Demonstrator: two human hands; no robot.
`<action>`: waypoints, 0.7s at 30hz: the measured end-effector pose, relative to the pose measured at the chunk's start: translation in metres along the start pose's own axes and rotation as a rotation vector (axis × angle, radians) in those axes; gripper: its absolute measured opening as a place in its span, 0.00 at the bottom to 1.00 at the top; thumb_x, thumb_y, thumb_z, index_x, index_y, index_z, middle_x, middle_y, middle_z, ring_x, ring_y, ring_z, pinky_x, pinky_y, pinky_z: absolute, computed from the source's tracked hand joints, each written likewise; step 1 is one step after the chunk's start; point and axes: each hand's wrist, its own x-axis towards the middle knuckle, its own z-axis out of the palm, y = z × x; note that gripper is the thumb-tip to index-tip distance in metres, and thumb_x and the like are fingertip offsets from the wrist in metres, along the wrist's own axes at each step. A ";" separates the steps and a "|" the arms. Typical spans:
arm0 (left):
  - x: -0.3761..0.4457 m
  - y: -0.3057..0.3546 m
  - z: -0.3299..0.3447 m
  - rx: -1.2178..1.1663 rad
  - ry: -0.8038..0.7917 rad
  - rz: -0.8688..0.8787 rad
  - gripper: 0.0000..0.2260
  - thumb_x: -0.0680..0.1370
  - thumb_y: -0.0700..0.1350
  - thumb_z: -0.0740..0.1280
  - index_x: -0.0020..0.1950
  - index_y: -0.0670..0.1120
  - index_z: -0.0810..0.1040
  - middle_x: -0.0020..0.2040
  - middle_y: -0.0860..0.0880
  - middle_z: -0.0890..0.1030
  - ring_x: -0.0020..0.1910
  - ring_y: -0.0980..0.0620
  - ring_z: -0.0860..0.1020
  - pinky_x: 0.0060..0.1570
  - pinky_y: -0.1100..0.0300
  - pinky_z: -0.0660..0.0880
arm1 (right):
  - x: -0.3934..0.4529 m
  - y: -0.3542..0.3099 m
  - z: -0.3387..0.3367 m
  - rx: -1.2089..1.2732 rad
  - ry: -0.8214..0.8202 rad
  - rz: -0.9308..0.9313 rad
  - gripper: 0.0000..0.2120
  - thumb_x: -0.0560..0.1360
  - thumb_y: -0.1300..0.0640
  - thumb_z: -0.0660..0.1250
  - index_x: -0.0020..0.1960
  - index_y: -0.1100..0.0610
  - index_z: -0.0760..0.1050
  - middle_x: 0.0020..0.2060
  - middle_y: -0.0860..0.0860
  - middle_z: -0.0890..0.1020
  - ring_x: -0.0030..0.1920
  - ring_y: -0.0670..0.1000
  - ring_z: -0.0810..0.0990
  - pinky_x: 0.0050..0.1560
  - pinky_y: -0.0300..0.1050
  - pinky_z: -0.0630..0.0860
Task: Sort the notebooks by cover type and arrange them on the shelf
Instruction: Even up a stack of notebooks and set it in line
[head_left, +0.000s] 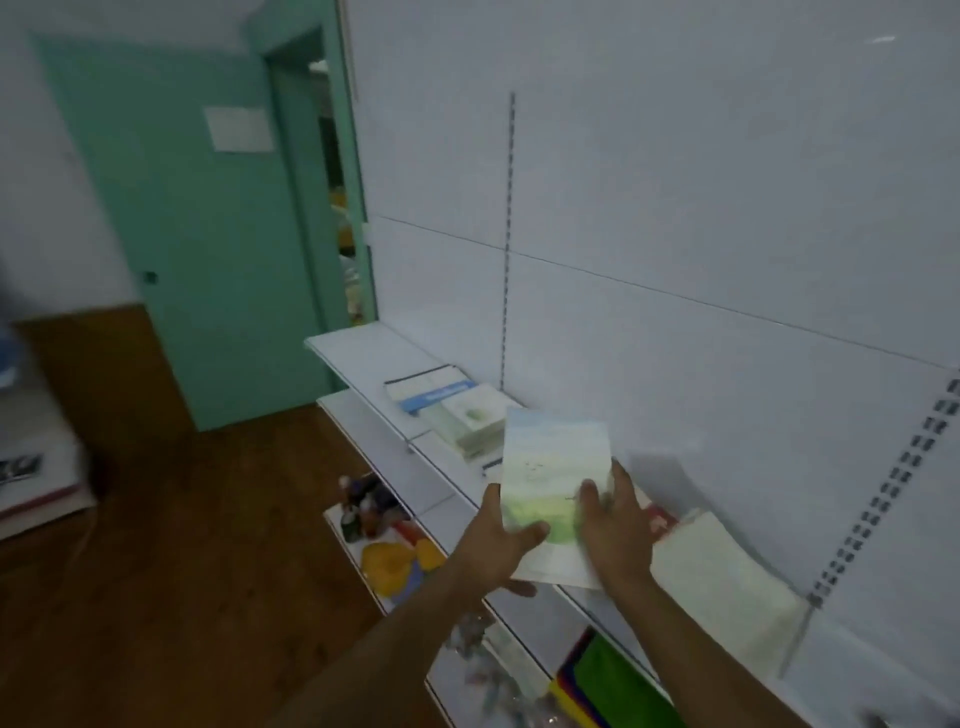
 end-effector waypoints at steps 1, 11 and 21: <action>-0.001 -0.001 -0.024 -0.035 0.049 -0.011 0.21 0.75 0.51 0.71 0.62 0.54 0.65 0.57 0.48 0.77 0.49 0.47 0.82 0.33 0.51 0.81 | 0.001 -0.015 0.023 -0.003 -0.038 -0.038 0.25 0.78 0.46 0.57 0.73 0.52 0.63 0.60 0.57 0.79 0.57 0.60 0.78 0.54 0.50 0.73; -0.017 -0.003 -0.243 -0.046 0.445 0.023 0.21 0.75 0.45 0.71 0.63 0.51 0.65 0.57 0.50 0.77 0.46 0.52 0.82 0.31 0.58 0.81 | -0.014 -0.150 0.229 0.059 -0.327 -0.233 0.25 0.78 0.48 0.58 0.74 0.54 0.61 0.65 0.56 0.75 0.62 0.59 0.75 0.57 0.49 0.72; -0.014 -0.031 -0.374 -0.133 0.632 -0.017 0.25 0.73 0.40 0.72 0.64 0.50 0.65 0.57 0.52 0.78 0.50 0.53 0.81 0.39 0.64 0.79 | -0.016 -0.215 0.377 0.138 -0.588 -0.298 0.22 0.79 0.50 0.59 0.71 0.54 0.62 0.61 0.52 0.76 0.54 0.50 0.77 0.39 0.36 0.72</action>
